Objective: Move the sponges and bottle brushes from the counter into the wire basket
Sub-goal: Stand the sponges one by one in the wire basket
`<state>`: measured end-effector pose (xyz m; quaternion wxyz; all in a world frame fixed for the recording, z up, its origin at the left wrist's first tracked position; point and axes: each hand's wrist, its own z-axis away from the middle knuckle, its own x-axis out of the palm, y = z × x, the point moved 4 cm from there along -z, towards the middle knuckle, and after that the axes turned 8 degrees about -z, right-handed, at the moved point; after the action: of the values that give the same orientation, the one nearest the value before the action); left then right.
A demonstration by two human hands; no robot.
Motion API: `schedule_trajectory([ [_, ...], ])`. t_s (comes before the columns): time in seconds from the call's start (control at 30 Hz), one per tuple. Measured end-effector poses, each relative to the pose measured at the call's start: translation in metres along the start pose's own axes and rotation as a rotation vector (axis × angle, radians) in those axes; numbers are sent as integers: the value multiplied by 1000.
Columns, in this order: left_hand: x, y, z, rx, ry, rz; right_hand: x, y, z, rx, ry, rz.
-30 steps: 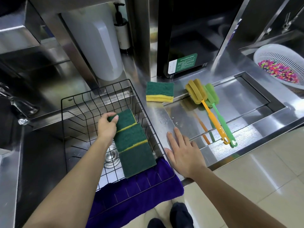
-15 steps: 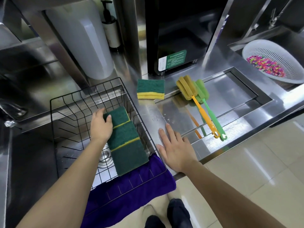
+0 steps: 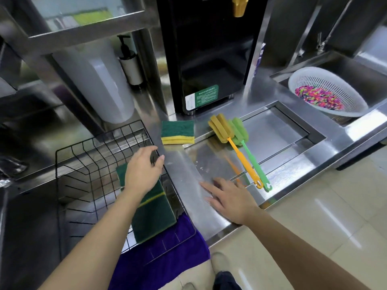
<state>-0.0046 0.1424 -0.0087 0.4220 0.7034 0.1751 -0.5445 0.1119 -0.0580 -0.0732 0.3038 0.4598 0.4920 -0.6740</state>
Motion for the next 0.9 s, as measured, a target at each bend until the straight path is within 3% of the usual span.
schedule_trajectory([
  [0.13, 15, 30, -16, 82, -27, -55, -11, 22, 2, 76, 100, 61],
  [0.27, 35, 56, -45, 235, -73, -232, -6, 31, 0, 98, 82, 163],
  [0.57, 53, 63, -107, 260, -314, -502, -2, 33, -4, 60, 14, 211],
  [0.73, 50, 65, -111, 199, -231, -485, -6, 38, -8, -9, -76, 165],
  [0.9, 42, 60, -98, 121, -103, -287, 2, 40, -8, -81, -26, 136],
])
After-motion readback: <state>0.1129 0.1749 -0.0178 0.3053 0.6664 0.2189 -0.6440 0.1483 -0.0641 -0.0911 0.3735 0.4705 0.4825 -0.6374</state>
